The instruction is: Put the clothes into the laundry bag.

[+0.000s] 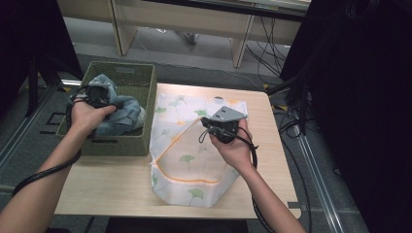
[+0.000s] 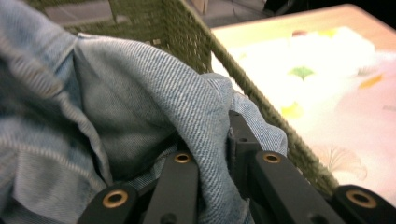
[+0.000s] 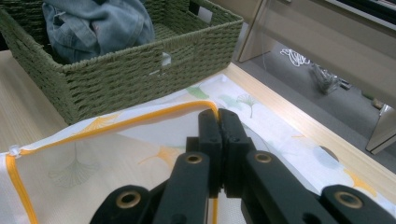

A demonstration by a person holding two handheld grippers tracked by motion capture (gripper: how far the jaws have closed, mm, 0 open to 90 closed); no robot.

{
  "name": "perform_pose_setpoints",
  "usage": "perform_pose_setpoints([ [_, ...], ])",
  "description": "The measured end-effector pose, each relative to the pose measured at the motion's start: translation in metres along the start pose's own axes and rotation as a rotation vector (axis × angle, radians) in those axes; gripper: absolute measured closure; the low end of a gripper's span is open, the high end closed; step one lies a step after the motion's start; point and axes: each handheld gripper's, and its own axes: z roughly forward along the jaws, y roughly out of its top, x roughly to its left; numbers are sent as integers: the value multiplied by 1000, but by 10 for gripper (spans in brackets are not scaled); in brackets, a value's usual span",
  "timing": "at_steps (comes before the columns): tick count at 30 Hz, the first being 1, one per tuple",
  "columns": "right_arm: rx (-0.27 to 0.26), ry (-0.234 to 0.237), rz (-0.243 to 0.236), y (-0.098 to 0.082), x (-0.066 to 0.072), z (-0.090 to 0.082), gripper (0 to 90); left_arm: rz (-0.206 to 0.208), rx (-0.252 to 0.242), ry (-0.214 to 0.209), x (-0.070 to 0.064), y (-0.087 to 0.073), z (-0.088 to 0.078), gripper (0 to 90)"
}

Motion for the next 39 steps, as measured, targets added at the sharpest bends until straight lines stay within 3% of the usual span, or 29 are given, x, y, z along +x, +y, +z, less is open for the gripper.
perform_pose_setpoints([
  [15, -1, -2, -7, -1, 1, 1, 900, 55, -312, 60, -3, 9, -24, 827],
  [30, -2, -2, -5, -1, 1, 1, 900, 75, -462, 64, -3, 21, -48, 830],
  [39, -2, -2, -6, -1, 2, 2, 900, 79, -536, 40, -14, 31, -62, 831],
])
